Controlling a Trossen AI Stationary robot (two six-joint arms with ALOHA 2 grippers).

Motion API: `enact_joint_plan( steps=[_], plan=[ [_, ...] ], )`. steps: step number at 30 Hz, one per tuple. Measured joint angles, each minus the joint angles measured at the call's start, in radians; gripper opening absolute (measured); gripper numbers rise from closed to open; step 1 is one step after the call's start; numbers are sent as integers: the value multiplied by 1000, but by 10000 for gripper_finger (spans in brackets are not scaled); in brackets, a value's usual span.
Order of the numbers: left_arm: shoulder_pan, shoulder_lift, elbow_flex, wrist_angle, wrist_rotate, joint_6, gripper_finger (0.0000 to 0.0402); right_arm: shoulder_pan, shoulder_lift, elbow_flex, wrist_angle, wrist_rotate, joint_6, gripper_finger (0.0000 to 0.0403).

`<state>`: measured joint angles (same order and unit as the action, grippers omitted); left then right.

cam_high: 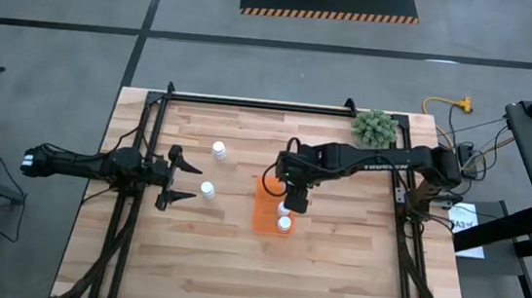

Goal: Pick and place pill bottles into a basket
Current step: Put the white pill bottle into the orange bin

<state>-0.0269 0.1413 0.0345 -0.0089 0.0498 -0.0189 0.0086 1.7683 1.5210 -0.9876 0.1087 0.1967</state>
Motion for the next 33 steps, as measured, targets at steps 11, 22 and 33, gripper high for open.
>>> enact_joint_plan(
  steps=[11,22,33],
  plan=[
    [0,0,0,0,0,0,315,0,0,-61,79,-1,-25,151],
    [0,0,0,0,0,0,315,0,0,-121,147,-3,-25,151],
    [0,0,0,0,0,0,315,-2,0,-191,219,-4,-24,151]
  ],
)
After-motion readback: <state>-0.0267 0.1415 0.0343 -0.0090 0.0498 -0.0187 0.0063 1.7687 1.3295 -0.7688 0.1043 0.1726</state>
